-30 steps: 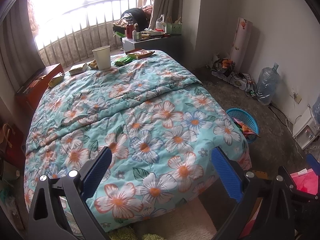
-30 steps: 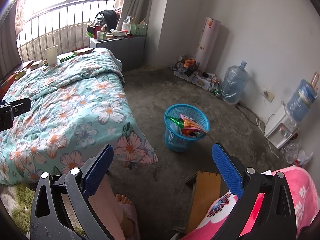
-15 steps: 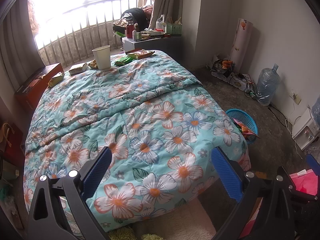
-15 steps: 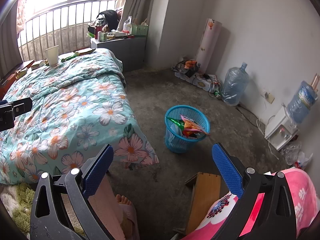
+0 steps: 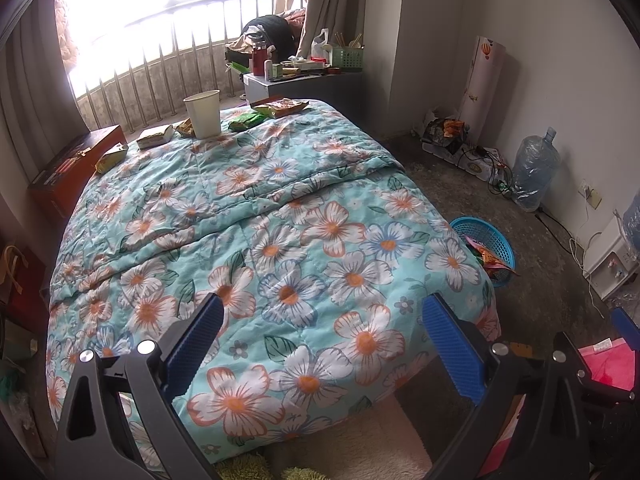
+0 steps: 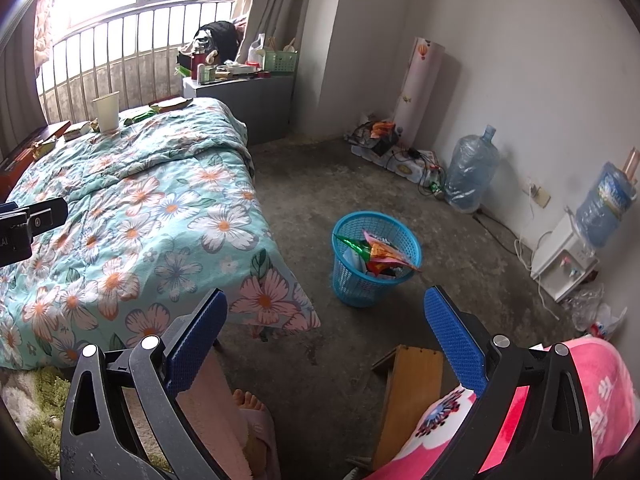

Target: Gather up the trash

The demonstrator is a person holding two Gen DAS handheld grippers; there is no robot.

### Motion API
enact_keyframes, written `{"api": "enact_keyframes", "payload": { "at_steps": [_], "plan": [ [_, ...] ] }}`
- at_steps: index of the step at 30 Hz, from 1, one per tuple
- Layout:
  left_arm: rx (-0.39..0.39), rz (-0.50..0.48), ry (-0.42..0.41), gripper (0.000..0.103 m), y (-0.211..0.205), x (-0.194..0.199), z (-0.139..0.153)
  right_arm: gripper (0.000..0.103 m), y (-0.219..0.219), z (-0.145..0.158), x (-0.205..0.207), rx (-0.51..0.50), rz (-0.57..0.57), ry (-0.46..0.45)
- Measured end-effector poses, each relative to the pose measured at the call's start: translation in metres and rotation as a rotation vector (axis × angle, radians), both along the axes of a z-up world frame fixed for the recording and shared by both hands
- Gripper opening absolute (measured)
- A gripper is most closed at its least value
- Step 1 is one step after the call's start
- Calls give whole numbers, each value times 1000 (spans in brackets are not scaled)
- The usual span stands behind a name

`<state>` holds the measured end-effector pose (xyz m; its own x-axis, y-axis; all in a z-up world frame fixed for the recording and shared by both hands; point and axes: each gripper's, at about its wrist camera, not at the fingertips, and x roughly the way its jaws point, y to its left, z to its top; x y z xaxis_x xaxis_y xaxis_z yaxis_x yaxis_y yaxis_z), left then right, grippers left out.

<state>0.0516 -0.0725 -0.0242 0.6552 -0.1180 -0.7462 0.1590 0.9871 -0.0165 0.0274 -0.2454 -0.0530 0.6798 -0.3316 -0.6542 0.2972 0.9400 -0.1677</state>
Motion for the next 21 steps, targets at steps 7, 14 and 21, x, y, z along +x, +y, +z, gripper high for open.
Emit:
{"api": "enact_keyframes", "payload": {
  "at_steps": [7,14,21],
  "plan": [
    [0,-1,1,97,1,1,0,95,4,2,4,-2,3,0],
    [-2,-1,2,97,2,1,0,95,10,4,7,-6,7,-3],
    [-2,0,2,97,2,1,0,95,13,3,7,-5,8,-5]
  ]
}}
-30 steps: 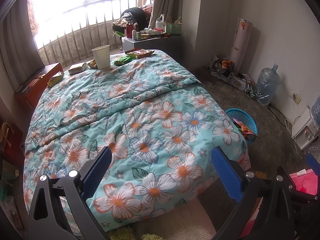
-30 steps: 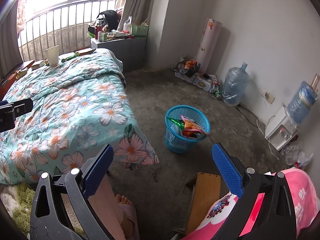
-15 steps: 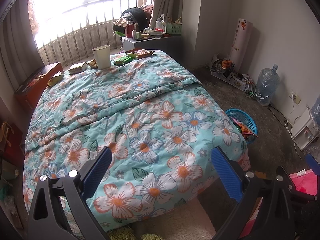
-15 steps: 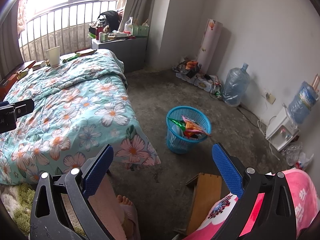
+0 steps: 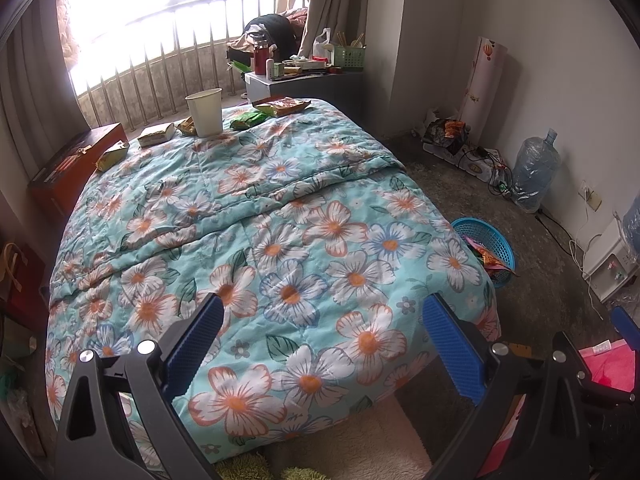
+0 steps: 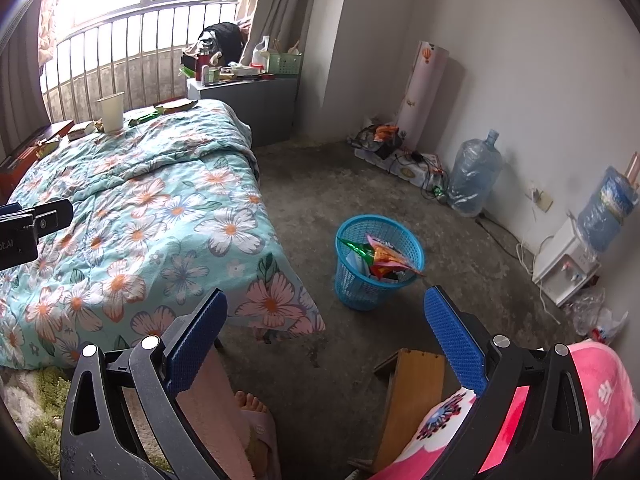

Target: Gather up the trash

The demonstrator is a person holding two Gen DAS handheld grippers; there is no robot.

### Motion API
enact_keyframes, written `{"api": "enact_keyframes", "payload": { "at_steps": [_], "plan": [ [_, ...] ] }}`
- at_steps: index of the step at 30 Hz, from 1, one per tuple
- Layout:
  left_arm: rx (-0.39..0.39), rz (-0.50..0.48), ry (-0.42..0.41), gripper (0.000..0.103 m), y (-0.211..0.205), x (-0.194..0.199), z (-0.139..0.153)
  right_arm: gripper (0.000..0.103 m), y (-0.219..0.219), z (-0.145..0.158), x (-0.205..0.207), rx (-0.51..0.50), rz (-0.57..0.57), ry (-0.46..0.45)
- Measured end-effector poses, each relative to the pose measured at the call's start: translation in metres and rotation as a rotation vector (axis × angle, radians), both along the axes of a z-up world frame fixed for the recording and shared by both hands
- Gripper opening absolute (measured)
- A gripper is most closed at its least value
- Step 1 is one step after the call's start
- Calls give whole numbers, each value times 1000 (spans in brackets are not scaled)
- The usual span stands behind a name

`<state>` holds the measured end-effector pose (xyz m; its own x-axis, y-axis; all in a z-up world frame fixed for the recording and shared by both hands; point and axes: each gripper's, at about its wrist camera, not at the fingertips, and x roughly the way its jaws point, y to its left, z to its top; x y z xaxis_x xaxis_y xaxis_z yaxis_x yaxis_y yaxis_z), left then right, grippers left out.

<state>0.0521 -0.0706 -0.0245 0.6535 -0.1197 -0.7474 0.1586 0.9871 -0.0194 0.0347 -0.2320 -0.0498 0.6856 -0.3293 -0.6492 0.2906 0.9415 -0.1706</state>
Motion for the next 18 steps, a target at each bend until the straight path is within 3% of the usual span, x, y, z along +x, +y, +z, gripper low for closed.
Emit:
{"api": "enact_keyframes", "payload": {
  "at_steps": [18],
  "plan": [
    [-3,-1,1,97,1,1,0,95,4,-1,2,-5,2,-4]
  ]
}}
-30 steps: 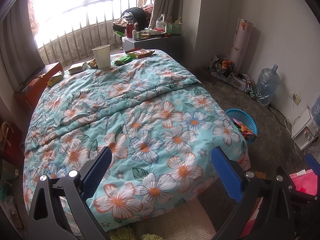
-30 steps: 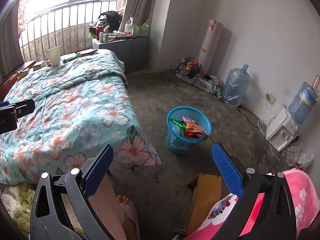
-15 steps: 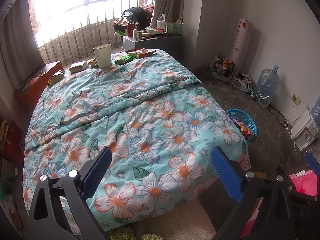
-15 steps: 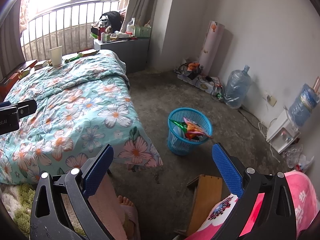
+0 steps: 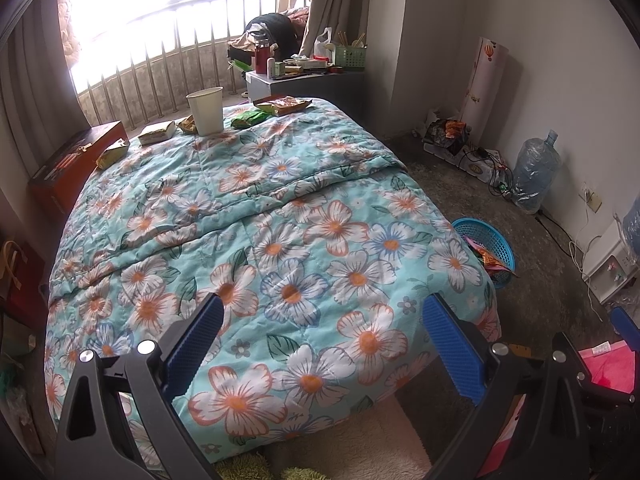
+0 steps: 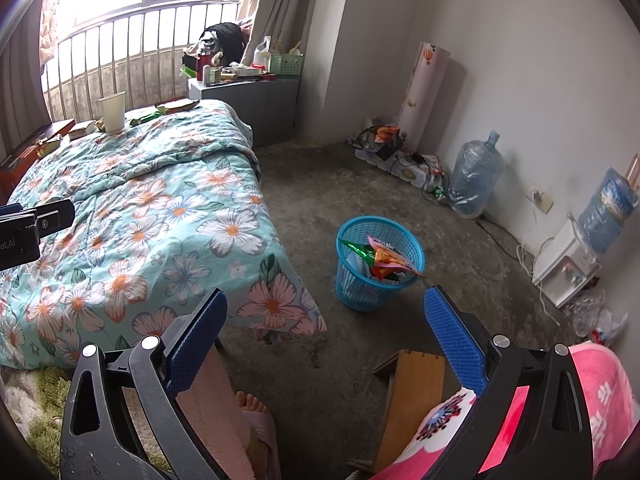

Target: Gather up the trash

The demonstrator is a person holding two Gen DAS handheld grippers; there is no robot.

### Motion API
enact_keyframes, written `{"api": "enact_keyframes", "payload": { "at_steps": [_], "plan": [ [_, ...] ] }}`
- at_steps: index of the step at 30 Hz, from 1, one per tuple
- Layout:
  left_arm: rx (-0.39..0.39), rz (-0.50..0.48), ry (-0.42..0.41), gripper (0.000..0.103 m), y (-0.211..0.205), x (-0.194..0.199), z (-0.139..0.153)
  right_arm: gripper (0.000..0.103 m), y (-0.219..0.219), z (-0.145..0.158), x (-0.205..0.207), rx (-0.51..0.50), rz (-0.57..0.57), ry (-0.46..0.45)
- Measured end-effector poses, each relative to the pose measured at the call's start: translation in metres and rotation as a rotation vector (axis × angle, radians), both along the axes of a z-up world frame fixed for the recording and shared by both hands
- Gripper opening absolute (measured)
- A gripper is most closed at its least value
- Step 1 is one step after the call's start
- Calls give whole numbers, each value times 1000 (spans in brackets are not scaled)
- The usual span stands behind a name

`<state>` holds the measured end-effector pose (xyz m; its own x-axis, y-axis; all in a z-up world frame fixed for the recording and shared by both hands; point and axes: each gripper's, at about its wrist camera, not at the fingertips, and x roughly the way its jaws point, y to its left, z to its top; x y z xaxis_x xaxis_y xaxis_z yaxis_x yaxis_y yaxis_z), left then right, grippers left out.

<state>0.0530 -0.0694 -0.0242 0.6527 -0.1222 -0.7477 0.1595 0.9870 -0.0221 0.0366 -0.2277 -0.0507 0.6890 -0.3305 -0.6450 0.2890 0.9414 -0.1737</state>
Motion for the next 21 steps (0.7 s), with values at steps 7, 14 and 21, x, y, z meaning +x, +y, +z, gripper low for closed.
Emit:
{"api": "enact_keyframes", "payload": {
  "at_steps": [7,14,21],
  "plan": [
    [2,2,-2,97,1,1,1,95,1,-1,-1,0,0,-1],
    [-5,11,-1,97,4,0,-1,95,2,0,2,5,0,-6],
    [-7,12,4,97,4,0,-1,95,6,0,3,4,0,-3]
  ]
}}
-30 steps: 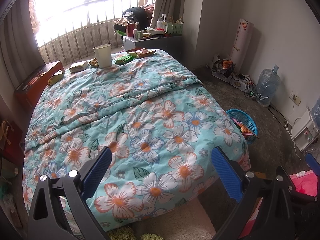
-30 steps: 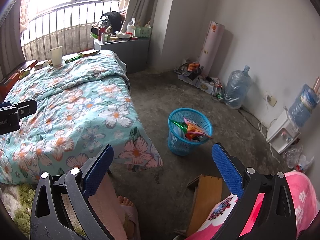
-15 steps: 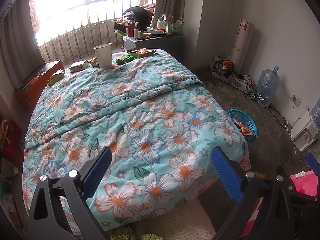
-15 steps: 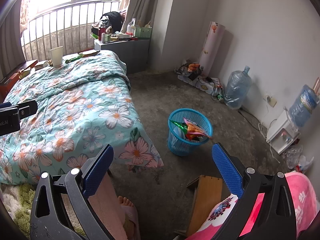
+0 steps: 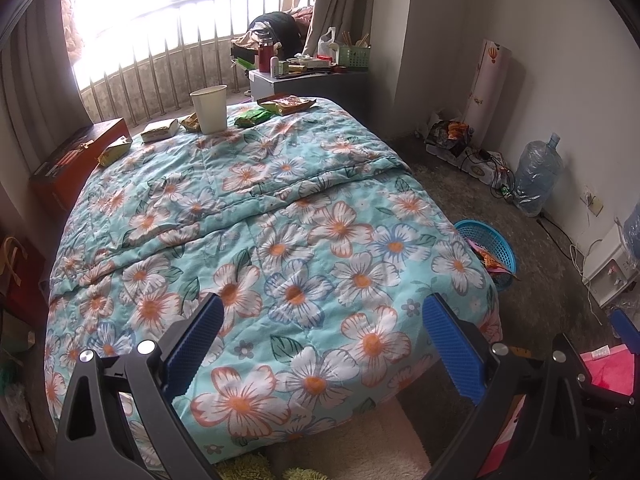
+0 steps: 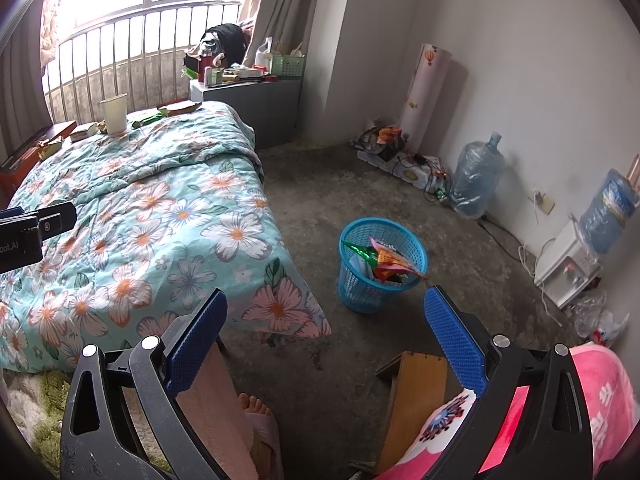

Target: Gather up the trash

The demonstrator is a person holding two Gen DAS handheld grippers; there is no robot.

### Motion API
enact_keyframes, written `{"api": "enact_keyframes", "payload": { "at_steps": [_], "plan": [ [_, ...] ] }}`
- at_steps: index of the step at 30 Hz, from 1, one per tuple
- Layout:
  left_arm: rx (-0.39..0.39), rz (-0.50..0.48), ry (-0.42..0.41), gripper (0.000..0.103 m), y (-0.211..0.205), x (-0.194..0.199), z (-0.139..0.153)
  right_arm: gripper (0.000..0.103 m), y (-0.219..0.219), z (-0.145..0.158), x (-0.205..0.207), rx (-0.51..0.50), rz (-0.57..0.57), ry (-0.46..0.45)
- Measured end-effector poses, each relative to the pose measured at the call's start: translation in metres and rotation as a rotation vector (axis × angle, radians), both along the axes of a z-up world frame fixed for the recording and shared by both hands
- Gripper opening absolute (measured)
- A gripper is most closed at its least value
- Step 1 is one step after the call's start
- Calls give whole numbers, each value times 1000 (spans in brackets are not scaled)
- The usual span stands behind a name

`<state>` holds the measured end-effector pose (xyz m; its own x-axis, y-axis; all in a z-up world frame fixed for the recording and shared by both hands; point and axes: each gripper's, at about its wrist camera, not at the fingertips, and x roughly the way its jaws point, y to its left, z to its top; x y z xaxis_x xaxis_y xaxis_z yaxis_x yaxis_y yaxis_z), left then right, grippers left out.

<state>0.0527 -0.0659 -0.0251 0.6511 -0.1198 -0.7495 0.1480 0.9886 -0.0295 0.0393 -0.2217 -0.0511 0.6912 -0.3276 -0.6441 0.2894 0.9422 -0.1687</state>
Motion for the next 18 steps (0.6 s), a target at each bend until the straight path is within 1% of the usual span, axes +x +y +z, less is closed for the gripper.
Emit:
{"api": "enact_keyframes", "payload": {
  "at_steps": [18],
  "plan": [
    [-17,7,6,97,-1,0,-1,95,2,-2,-1,1,-3,-5]
  ]
}}
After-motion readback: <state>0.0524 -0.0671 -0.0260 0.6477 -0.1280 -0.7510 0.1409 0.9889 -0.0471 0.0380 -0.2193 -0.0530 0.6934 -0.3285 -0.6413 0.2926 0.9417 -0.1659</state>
